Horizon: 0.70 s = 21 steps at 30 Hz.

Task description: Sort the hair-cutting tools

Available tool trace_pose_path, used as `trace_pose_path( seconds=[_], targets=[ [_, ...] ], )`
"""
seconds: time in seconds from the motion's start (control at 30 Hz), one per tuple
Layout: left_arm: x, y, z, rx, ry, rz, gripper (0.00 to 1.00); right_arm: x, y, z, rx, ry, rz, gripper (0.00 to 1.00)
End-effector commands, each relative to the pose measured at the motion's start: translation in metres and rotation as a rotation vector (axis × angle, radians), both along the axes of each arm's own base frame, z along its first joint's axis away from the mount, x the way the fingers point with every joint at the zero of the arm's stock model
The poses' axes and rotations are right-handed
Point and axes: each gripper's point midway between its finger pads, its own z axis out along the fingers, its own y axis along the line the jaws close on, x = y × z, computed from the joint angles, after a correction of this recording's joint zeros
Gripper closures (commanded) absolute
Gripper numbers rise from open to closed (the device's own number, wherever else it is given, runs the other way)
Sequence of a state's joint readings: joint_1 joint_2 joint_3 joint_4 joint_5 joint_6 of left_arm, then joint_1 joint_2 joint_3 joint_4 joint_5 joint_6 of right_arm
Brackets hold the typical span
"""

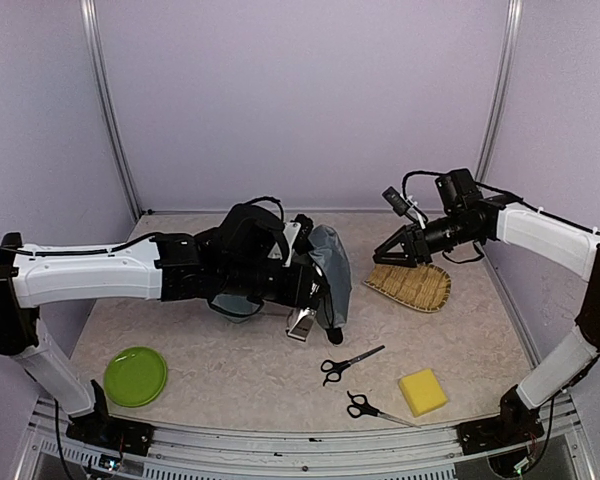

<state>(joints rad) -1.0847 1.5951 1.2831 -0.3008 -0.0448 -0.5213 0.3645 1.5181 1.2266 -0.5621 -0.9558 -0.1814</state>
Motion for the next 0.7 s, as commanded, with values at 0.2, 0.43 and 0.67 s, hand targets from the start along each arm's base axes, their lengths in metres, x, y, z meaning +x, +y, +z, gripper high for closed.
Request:
trace_pose_path(
  seconds=[0.2, 0.43, 0.67],
  targets=[
    [0.038, -0.023, 0.041, -0.298, 0.042, 0.21, 1.0, -0.012, 0.009, -0.041, -0.03, 0.09, 0.012, 0.45],
    [0.056, -0.008, 0.053, -0.402, 0.054, 0.301, 1.0, -0.031, 0.012, -0.068, -0.025, 0.157, 0.04, 0.35],
    [0.064, -0.006, 0.066, -0.461, 0.05, 0.307, 1.0, -0.032, 0.025, -0.077, -0.006, 0.216, 0.072, 0.3]
  ],
)
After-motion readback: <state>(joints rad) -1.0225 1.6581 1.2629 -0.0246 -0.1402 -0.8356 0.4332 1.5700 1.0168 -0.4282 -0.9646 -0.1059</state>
